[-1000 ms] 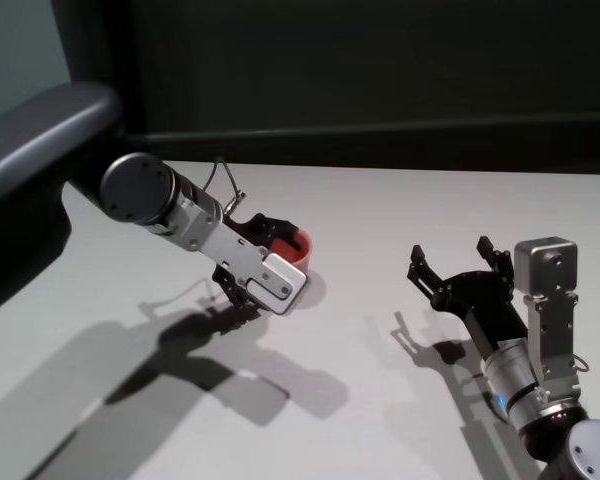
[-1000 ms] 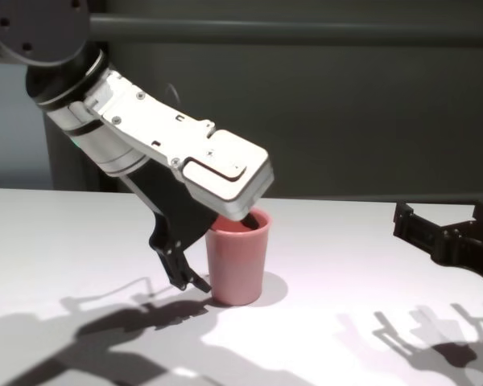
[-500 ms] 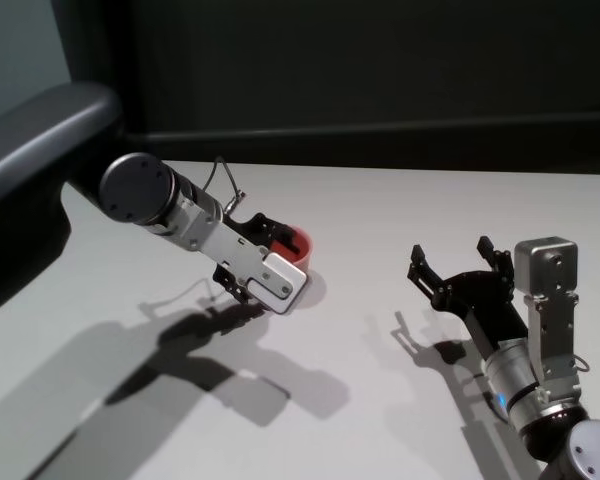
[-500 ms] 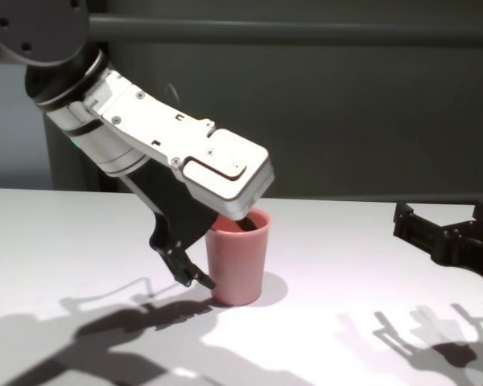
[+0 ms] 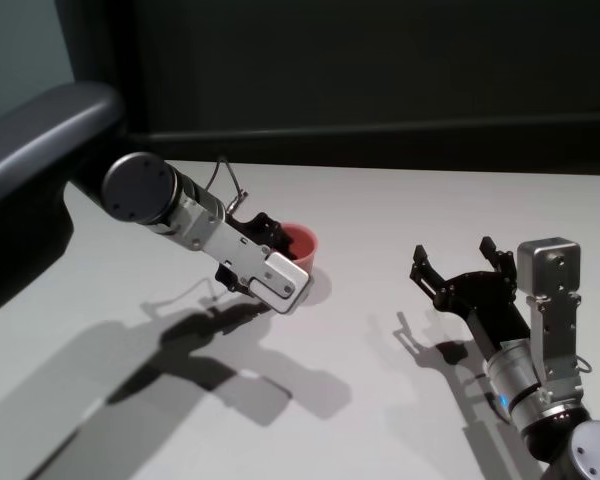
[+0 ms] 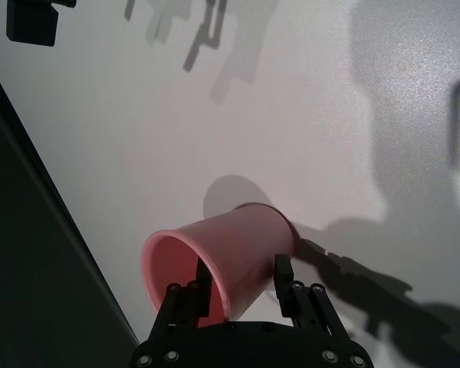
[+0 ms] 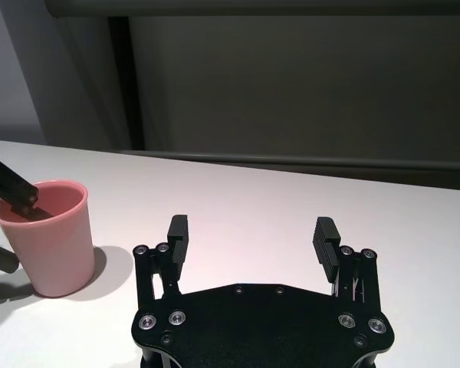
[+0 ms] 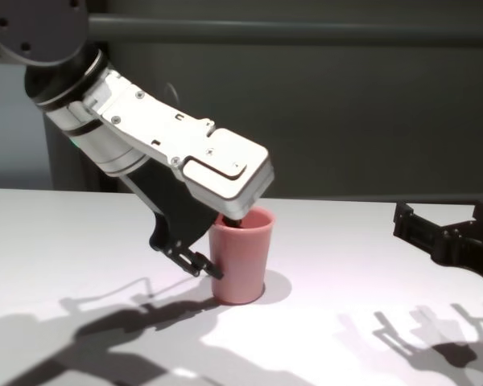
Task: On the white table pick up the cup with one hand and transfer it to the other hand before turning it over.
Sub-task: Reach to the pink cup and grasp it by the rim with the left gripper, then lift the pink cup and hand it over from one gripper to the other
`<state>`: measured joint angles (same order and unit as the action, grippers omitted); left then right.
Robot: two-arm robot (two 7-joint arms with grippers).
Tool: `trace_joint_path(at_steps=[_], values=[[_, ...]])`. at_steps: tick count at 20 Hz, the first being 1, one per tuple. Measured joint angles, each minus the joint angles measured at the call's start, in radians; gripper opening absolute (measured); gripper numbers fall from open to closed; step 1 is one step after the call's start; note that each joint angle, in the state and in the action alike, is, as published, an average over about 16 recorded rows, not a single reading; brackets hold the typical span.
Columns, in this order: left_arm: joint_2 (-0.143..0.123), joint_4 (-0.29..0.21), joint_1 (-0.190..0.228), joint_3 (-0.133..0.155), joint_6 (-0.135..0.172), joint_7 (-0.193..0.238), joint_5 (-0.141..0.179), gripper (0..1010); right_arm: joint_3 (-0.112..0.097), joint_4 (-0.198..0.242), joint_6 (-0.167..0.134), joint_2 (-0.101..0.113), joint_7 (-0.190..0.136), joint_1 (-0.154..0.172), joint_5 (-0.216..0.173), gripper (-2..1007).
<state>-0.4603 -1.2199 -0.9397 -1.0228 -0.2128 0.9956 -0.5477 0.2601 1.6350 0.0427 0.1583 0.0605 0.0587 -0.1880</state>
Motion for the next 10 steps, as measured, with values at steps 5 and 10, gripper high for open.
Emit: trace_joint_path(at_steps=[5,10], values=[[0.0,0.0,0.0,0.001,0.0,0.0,0.0,390,0.0,0.0,0.0,0.0,0.0,0.0,0.0,1002],[-0.001,-0.001,0.001,0.001,0.001,-0.001,0.001,229,0.0,0.0,0.0,0.0,0.0,0.0,0.0,1002]])
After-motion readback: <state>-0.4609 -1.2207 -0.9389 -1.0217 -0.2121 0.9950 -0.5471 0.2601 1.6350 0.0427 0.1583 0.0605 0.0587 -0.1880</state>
